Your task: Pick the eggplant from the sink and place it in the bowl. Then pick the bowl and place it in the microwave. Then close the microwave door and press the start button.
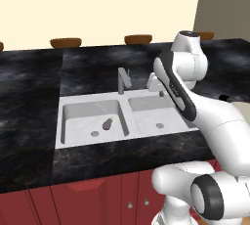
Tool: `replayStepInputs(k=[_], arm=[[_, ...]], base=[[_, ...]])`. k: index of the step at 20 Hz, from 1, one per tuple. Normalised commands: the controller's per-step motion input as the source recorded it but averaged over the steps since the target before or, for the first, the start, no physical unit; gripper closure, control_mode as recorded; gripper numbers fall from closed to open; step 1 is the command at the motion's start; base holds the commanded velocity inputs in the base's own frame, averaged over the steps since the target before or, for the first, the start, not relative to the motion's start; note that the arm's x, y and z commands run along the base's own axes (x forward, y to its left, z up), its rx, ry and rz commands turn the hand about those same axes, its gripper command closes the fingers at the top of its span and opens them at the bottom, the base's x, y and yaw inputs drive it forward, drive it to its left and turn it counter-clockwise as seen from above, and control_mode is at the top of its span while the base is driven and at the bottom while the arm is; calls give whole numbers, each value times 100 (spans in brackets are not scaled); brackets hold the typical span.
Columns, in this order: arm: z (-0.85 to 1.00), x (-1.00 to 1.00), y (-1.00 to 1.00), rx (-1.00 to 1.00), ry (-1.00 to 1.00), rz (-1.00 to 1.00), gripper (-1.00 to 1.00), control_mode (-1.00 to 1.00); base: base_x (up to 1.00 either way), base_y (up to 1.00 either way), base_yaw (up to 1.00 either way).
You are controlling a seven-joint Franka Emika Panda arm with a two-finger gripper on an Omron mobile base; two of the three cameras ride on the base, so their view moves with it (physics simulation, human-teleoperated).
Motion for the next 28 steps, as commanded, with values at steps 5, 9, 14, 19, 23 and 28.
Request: replayStepInputs(k=[5,9,14,19,23,28], arm=[[-1,-9,24,-13,-1,-1,-100,-100],[-3,-12,99,-16,7,-14,-100,-100],[-8,-12,100,-3,9,-17,-100,-100],[-69,26,84,0,6,-34,-100,-100],[-96,47,53,-2,12,-33,-100,-100],[-61,79,1,0,8,-19,-100,-100]], base=[[0,0,0],[0,0,0],[0,0,0],[0,0,0],[0,0,0],[0,0,0]])
